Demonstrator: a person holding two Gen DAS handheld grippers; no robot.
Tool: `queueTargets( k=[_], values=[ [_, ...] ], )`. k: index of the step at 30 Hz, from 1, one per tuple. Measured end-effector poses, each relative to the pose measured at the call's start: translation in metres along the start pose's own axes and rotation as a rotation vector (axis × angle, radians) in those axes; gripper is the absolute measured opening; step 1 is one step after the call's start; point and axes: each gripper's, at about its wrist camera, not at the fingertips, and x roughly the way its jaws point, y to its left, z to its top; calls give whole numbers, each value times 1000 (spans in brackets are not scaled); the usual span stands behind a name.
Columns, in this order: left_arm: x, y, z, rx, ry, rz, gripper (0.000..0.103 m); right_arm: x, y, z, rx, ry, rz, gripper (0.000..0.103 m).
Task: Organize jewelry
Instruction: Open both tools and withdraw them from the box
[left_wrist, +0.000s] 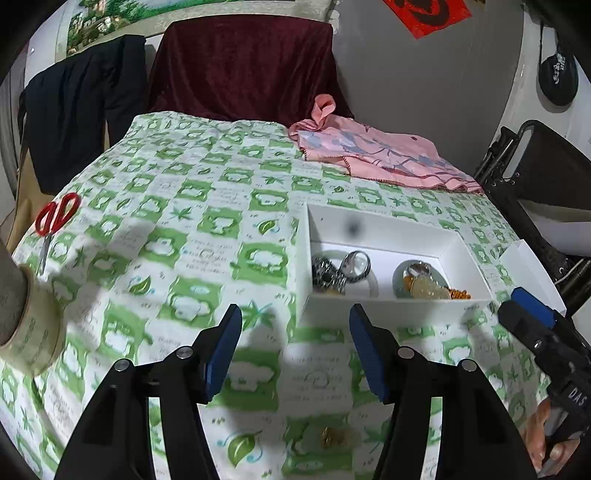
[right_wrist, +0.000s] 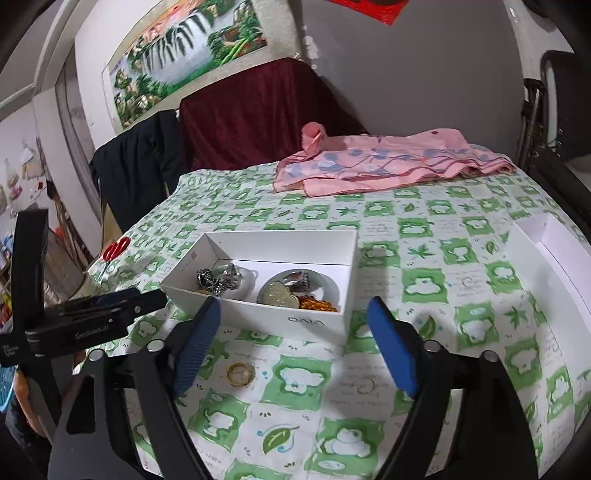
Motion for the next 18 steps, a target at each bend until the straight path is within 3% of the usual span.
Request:
queueTargets(
  k=[18],
  values=[
    [-22, -16, -46, 72, 54, -2, 65, -15, 11, -33, -52, 55, -4, 81]
  ],
)
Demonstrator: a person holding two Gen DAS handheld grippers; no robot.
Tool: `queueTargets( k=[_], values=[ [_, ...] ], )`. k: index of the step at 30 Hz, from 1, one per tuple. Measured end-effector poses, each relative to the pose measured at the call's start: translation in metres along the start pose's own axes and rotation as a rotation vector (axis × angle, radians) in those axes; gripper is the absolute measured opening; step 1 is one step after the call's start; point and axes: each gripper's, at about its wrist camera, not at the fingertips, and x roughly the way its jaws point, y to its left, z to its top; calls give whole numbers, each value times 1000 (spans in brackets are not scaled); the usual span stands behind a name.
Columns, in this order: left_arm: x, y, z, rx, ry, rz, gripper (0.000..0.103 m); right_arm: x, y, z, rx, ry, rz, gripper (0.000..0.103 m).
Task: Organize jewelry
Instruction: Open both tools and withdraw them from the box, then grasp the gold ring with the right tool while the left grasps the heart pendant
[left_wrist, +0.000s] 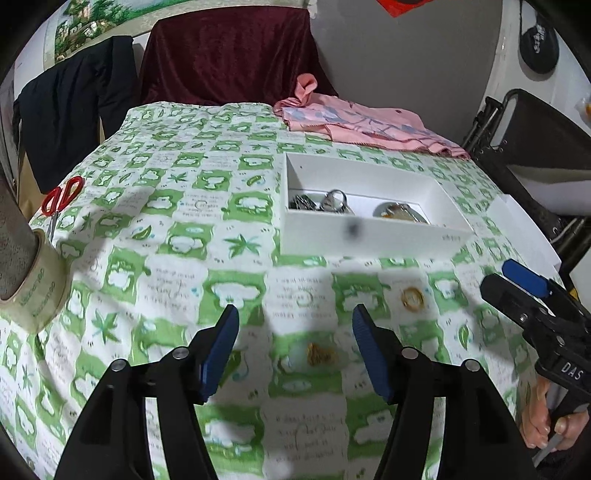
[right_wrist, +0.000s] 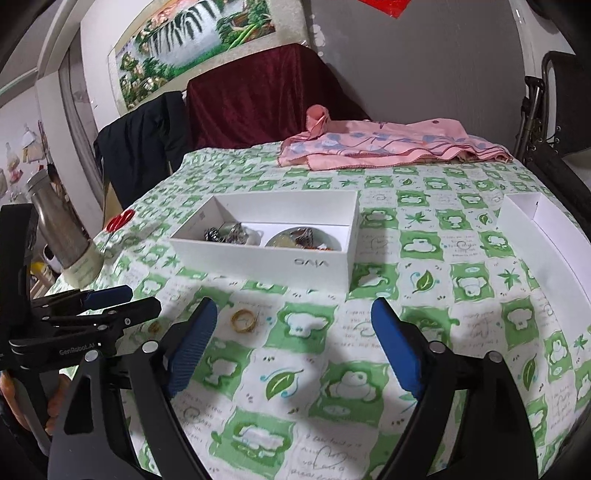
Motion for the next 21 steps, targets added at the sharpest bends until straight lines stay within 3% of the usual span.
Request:
queueTargets(
  k=[16, 21],
  values=[
    [4, -7, -13, 28, 59, -5, 69, 0, 18, -8, -75, 27, 27, 81],
    [2, -4, -14, 18, 60, -1, 75, 2, 22, -9, -92, 43, 29, 79]
  ],
)
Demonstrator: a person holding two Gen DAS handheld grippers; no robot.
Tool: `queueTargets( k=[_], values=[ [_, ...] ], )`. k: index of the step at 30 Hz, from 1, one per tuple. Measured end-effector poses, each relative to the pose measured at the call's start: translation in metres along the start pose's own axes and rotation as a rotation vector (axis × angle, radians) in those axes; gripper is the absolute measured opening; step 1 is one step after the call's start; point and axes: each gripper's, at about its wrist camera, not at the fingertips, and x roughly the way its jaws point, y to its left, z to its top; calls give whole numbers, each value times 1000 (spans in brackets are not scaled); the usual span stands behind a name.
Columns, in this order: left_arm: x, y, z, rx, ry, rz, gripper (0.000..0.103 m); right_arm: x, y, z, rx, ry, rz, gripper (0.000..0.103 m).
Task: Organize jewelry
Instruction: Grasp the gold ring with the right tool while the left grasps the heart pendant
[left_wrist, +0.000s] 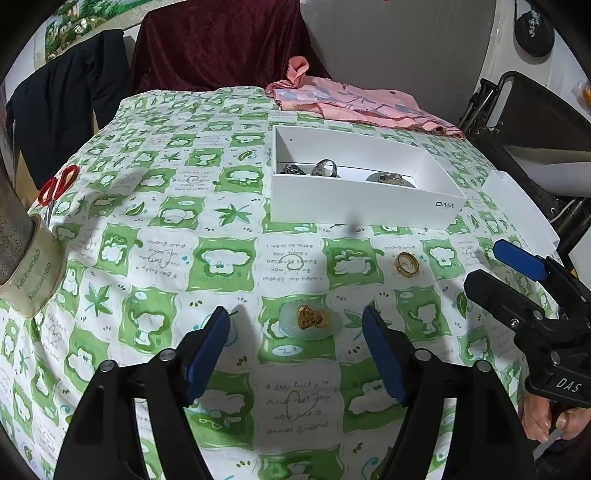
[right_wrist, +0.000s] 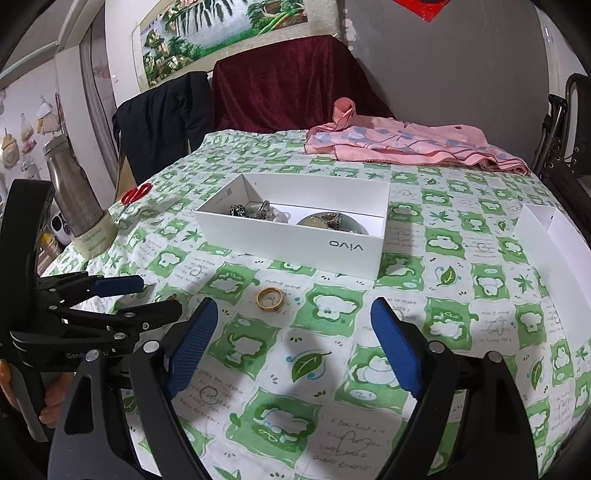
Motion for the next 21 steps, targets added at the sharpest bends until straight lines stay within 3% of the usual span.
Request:
queueTargets(
  k=[6, 17, 21],
  values=[
    [-8, 13, -11, -39, 9, -9, 76, 13, 7, 1, -26, 65, 31, 58],
    [-12, 13, -12, -43, -5, 2, 76, 46, 17, 11, -45, 161, 53, 36],
    [-12, 14, -12, -43, -5, 0, 76, 55, 17, 12, -41, 193, 41, 16]
  ],
)
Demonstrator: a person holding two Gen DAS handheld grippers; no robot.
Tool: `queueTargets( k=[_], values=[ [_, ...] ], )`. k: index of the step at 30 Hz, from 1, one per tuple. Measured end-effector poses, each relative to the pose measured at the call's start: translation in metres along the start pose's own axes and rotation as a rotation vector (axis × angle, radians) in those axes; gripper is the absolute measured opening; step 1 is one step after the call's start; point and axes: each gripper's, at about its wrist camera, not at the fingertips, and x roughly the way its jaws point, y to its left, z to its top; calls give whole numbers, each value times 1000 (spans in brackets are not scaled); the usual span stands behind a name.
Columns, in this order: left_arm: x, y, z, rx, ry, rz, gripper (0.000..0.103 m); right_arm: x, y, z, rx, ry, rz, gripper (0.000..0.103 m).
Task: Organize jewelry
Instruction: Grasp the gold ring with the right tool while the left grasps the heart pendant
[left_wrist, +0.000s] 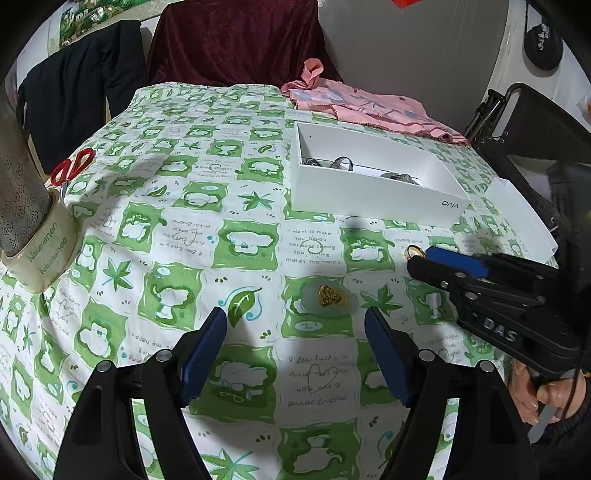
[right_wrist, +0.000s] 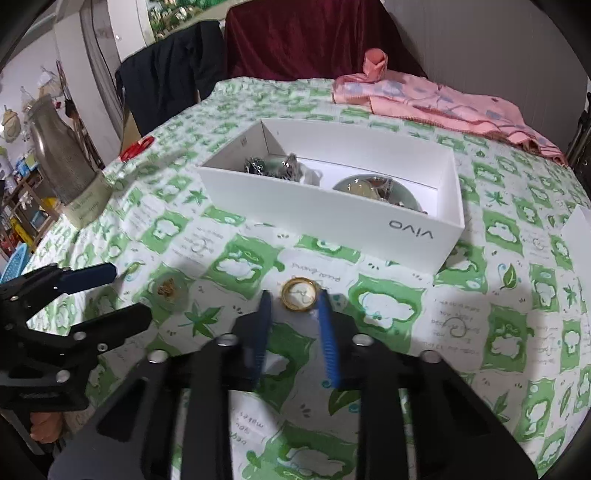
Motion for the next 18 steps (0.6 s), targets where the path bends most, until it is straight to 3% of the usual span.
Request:
queueTargets(
  k=[3, 10, 11, 12, 14, 18],
  values=[
    [0, -1, 0, 6, 2, 1, 76, -1, -3, -2, 17, 1, 13, 4],
    [5, -12, 0, 49, 14, 0, 76, -15, -24, -13, 80, -19, 20, 4],
    [5, -14, 0, 61, 15, 3, 76, -15, -23, -11, 76, -24, 21, 8],
    [5, -16, 0, 68, 14, 5, 76, -14, -21, -9, 66, -24, 18, 21],
    [5, -19, -1, 83, 8, 11, 76, -10, -11, -3, 21, -29, 7, 33],
    [5, -19, -1, 74, 10, 10, 76, 3, 7, 7, -48, -6, -3, 32]
  ],
)
